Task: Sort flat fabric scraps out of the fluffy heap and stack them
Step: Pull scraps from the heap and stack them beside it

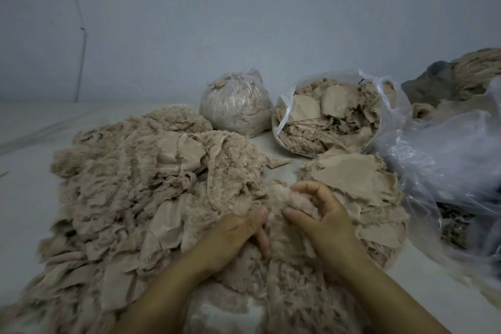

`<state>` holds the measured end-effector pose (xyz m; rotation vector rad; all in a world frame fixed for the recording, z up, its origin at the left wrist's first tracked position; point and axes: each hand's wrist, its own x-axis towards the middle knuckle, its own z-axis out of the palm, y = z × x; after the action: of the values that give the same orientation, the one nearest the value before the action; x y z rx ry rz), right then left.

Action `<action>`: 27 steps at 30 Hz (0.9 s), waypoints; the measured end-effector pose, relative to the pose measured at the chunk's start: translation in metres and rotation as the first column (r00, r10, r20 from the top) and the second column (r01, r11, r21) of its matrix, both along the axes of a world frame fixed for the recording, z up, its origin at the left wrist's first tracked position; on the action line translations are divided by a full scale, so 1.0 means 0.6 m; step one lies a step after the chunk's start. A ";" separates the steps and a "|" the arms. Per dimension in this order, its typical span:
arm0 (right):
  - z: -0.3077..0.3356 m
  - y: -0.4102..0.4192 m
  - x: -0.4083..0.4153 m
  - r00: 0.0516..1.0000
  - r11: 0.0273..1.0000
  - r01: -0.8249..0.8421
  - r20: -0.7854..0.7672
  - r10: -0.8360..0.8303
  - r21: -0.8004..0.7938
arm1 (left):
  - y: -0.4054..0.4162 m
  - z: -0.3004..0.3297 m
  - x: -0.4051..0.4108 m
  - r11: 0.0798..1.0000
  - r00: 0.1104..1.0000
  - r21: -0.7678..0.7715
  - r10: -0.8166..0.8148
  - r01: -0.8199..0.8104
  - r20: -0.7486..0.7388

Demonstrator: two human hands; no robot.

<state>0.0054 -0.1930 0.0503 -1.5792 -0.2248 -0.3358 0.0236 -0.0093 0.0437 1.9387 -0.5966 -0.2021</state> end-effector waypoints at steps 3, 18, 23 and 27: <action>-0.011 0.011 -0.007 0.989 0.982 -0.042 0.130 0.066 -0.182 | -0.003 0.002 -0.002 0.986 0.987 -0.166 -0.002 -0.026 -0.164; -0.012 0.002 0.000 0.989 0.996 -0.085 -0.117 0.086 0.012 | 0.016 0.009 0.009 0.852 0.977 -0.499 0.060 -0.157 -0.205; -0.024 0.023 -0.003 0.962 0.984 -0.129 -0.224 0.153 0.120 | 0.007 0.011 0.005 0.840 0.982 -0.520 0.076 -0.156 -0.172; -0.020 0.017 0.000 0.962 0.962 -0.157 -0.187 0.200 0.225 | 0.005 0.009 0.010 0.826 0.953 -0.480 0.291 -0.295 -0.086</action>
<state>0.0053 -0.1825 0.0380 -1.3628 -0.1632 -0.0482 0.0296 -0.0061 0.0491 1.5031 -0.2936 0.1297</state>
